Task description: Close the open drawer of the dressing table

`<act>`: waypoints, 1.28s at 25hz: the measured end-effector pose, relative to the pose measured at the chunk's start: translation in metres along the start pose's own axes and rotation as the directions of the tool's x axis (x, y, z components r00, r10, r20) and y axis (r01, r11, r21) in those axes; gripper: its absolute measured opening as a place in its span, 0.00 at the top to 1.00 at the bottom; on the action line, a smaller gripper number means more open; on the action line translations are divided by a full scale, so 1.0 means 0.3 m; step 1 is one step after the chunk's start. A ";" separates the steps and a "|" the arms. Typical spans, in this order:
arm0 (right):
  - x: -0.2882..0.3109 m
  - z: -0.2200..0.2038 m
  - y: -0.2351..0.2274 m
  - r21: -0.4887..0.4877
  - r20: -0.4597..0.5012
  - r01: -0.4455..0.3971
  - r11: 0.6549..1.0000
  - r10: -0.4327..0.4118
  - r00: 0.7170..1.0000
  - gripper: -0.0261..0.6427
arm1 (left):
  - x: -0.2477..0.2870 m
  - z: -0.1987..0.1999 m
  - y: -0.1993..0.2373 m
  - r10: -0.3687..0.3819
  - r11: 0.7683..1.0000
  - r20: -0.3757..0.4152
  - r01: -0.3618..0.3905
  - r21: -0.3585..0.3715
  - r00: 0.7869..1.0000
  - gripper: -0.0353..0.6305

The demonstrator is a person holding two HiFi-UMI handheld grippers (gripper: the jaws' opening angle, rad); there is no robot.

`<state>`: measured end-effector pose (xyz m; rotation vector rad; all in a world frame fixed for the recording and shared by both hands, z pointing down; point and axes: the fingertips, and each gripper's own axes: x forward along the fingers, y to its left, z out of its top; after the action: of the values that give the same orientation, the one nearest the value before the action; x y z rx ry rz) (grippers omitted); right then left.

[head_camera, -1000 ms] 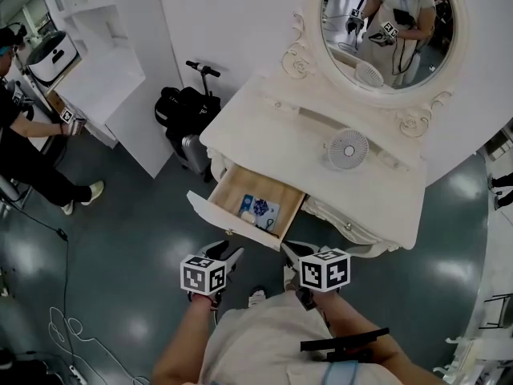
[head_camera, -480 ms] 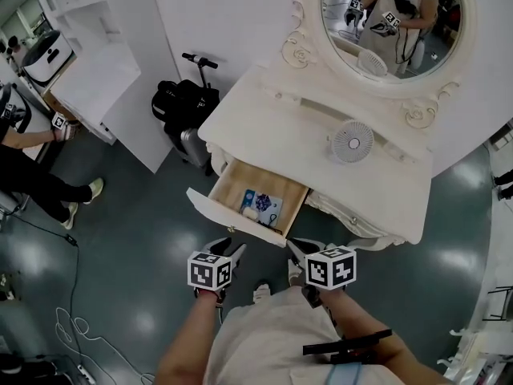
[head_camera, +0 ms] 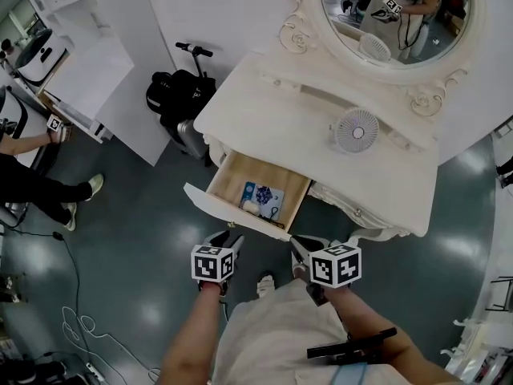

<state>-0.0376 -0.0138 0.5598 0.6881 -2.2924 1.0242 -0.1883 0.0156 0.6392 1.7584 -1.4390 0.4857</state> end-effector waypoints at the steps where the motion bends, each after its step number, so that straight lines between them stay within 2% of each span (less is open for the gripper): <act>1: 0.002 -0.004 -0.006 0.003 -0.004 0.000 1.000 0.000 1.000 0.94 | 0.010 -0.003 0.011 0.009 1.000 -0.005 -0.009 0.003 1.000 0.67; 7: 0.007 -0.023 -0.046 0.025 -0.022 0.004 1.000 -0.003 1.000 0.94 | 0.072 -0.022 0.075 0.057 0.998 -0.056 -0.055 0.040 0.997 0.67; 18: 0.012 -0.022 -0.107 0.057 -0.030 0.005 0.998 -0.004 1.000 0.94 | 0.167 -0.051 0.113 0.096 0.992 -0.145 -0.084 0.089 0.985 0.67; 23: 0.019 -0.037 -0.131 0.070 -0.041 0.002 0.998 0.001 0.999 0.94 | 0.215 -0.087 0.141 0.137 0.983 -0.206 -0.107 0.152 0.969 0.67; 32: 0.023 -0.053 -0.167 0.093 -0.073 0.010 0.996 -0.003 0.997 0.94 | 0.259 -0.123 0.206 0.210 0.969 -0.271 -0.163 0.188 0.939 0.67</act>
<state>-0.0066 -0.0323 0.5988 0.6838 -2.1904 1.1414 -0.2178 -0.0078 0.7382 1.5997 -1.3918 0.9467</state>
